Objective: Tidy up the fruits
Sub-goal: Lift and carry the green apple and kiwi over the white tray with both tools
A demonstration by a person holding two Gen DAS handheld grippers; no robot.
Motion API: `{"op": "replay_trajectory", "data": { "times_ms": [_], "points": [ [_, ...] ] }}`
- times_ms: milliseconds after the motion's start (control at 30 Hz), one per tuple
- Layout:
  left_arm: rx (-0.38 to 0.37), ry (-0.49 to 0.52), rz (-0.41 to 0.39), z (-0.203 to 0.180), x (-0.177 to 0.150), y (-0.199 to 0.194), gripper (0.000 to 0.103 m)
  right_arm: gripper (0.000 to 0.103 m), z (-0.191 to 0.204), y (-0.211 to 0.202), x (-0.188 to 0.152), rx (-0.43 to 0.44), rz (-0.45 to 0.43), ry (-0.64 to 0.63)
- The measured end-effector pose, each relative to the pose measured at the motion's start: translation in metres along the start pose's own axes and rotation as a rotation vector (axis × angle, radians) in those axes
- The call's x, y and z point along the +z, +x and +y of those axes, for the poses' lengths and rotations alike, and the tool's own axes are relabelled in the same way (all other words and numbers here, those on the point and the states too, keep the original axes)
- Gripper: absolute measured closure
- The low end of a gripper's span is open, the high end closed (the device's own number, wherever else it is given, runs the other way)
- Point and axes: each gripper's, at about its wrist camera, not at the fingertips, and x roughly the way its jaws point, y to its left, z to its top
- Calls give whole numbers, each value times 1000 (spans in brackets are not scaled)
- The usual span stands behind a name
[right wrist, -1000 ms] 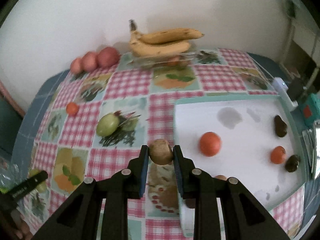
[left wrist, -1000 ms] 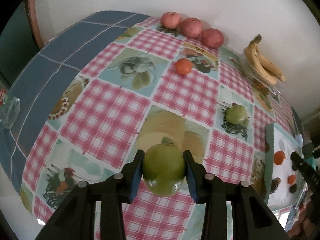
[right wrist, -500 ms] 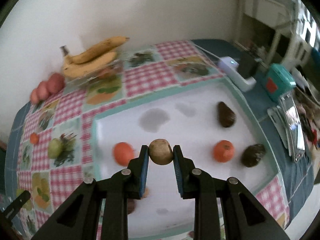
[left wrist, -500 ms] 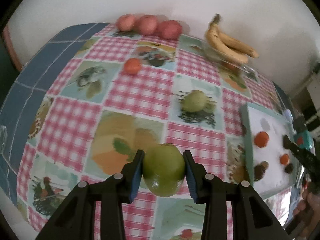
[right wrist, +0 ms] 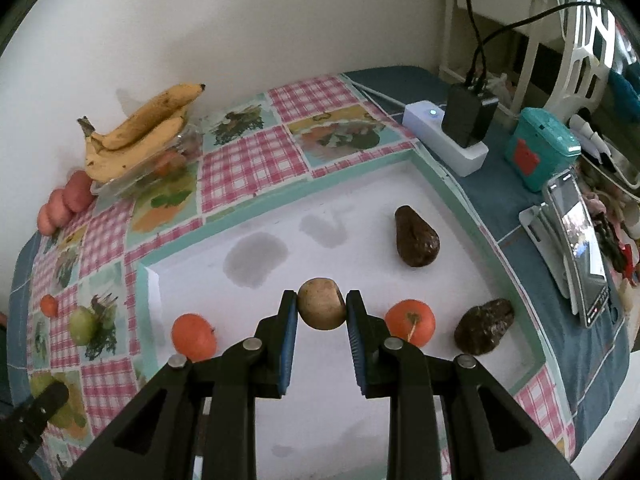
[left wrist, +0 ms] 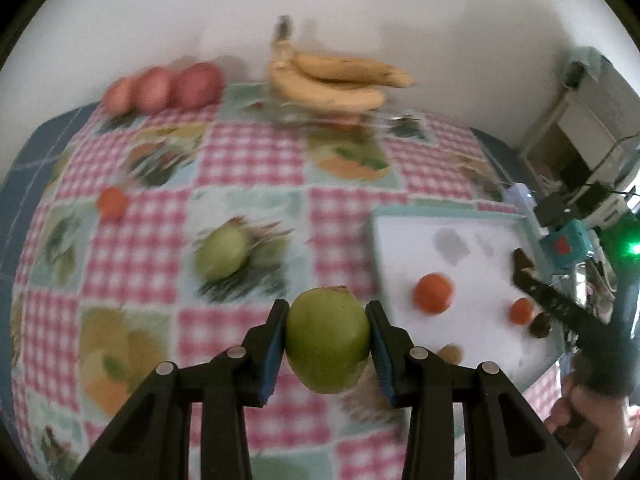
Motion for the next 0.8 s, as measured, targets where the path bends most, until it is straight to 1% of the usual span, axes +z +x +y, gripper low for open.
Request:
{"op": "replay_trajectory", "data": {
  "times_ms": [133,300,433,567,700,800],
  "points": [
    [-51,32,-3,-28,22,21,62,78,-8,9,6,-6,5,12],
    [-78,47,2,-49,40,44,62,78,-16,21,12,-7,20,28],
    [-56,64,32,-58,49,69,62,78,-15,29,14,2,31,25],
    [-52,53,72,-59,50,91,62,78,-12,38,14,-1,44,12],
    [-37,51,86,-59,49,104,62,78,-8,49,13,2,64,0],
    [-25,70,77,-63,52,109,62,78,-8,56,12,-1,80,-1]
  ]
}}
